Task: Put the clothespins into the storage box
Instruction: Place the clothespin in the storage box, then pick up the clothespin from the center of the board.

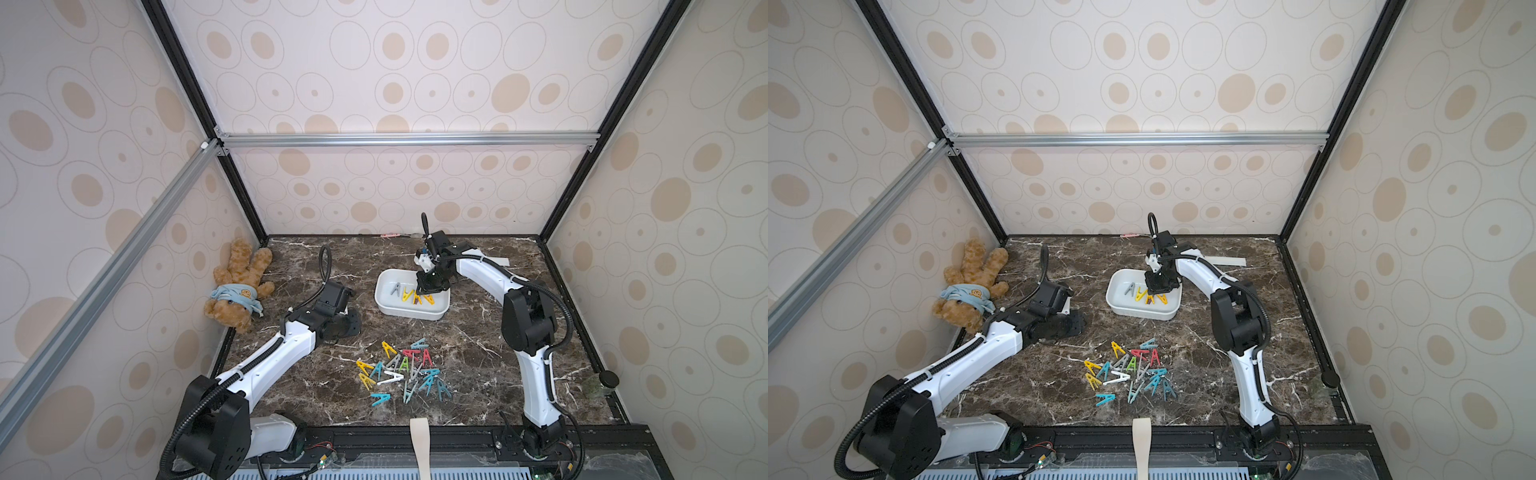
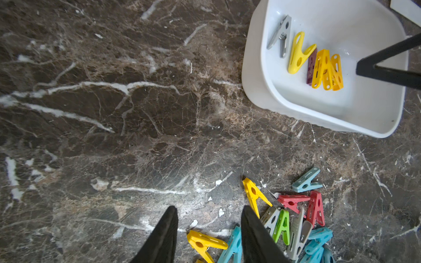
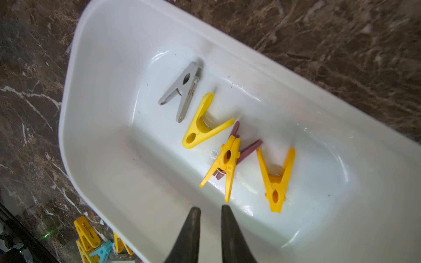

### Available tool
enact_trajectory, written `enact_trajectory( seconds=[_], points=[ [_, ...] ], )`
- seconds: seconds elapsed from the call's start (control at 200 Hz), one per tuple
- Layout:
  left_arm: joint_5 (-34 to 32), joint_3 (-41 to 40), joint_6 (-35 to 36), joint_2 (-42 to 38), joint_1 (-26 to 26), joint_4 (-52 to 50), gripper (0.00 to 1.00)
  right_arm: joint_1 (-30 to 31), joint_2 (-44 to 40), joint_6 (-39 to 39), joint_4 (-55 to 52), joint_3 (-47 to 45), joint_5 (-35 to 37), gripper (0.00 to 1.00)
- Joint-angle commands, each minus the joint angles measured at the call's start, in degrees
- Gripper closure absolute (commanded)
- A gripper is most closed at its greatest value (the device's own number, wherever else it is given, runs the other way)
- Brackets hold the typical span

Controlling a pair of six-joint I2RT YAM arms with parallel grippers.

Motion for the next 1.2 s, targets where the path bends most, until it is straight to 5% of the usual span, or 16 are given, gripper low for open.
enact_trajectory(
  seconds=[0.0,0.415,1.191],
  points=[
    [3.38,-1.54,-0.71,2.24,-0.7,-2.08,0.6,0.73,-8.26,-0.56,0.12,-2.92,-0.61,0.8],
    [2.42,-9.45,-9.2,2.02,-11.52,-1.56,0.66,4.21,-21.33,4.47,11.87,-22.06,-4.71,0.82],
    [-3.18,-6.26,-7.6,8.92,-14.03,-2.44,0.69,4.92,-20.33,3.84,12.82,-22.28,-5.16,0.84]
  ],
)
